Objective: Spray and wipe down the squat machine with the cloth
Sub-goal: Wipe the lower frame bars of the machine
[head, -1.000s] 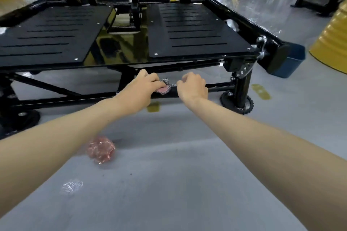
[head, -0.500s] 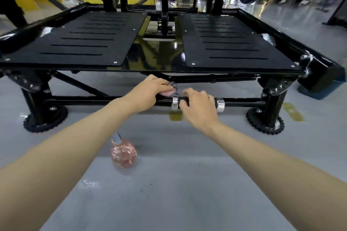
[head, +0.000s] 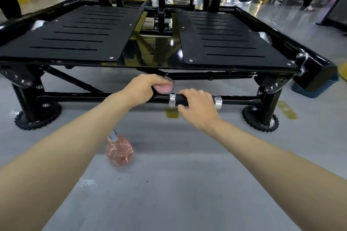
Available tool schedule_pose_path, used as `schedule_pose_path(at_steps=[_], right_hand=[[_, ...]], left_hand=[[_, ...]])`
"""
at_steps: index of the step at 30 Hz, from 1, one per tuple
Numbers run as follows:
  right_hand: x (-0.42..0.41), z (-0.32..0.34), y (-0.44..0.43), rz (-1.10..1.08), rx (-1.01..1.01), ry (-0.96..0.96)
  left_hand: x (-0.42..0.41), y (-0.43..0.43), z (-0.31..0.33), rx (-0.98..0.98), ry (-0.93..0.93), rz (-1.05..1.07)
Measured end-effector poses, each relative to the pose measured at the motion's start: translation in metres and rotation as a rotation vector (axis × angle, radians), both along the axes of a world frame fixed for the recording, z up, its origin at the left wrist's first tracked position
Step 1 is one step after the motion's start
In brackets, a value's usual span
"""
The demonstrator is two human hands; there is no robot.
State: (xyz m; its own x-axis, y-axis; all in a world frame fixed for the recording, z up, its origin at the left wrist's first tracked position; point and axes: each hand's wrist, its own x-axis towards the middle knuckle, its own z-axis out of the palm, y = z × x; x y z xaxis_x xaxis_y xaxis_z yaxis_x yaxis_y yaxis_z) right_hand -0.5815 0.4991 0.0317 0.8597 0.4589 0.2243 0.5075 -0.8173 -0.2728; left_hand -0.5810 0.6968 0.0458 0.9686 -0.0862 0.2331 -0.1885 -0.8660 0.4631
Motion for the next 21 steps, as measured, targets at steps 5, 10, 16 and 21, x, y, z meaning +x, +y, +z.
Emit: schedule_pose_path(at_steps=[5, 10, 16, 21], right_hand=[[0.006, 0.010, -0.003, 0.031, -0.199, 0.054], [0.013, 0.014, 0.000, -0.033, -0.310, 0.055], [0.011, 0.015, -0.005, -0.012, -0.300, 0.054], [0.011, 0.016, -0.004, -0.013, -0.309, 0.051]], left_hand=[[-0.034, -0.015, 0.001, 0.225, -0.047, -0.002], [-0.068, -0.049, -0.029, 0.057, -0.349, 0.200], [-0.071, -0.100, -0.040, -0.601, -0.272, 0.561], [-0.037, -0.122, -0.011, -1.238, -0.323, 0.917]])
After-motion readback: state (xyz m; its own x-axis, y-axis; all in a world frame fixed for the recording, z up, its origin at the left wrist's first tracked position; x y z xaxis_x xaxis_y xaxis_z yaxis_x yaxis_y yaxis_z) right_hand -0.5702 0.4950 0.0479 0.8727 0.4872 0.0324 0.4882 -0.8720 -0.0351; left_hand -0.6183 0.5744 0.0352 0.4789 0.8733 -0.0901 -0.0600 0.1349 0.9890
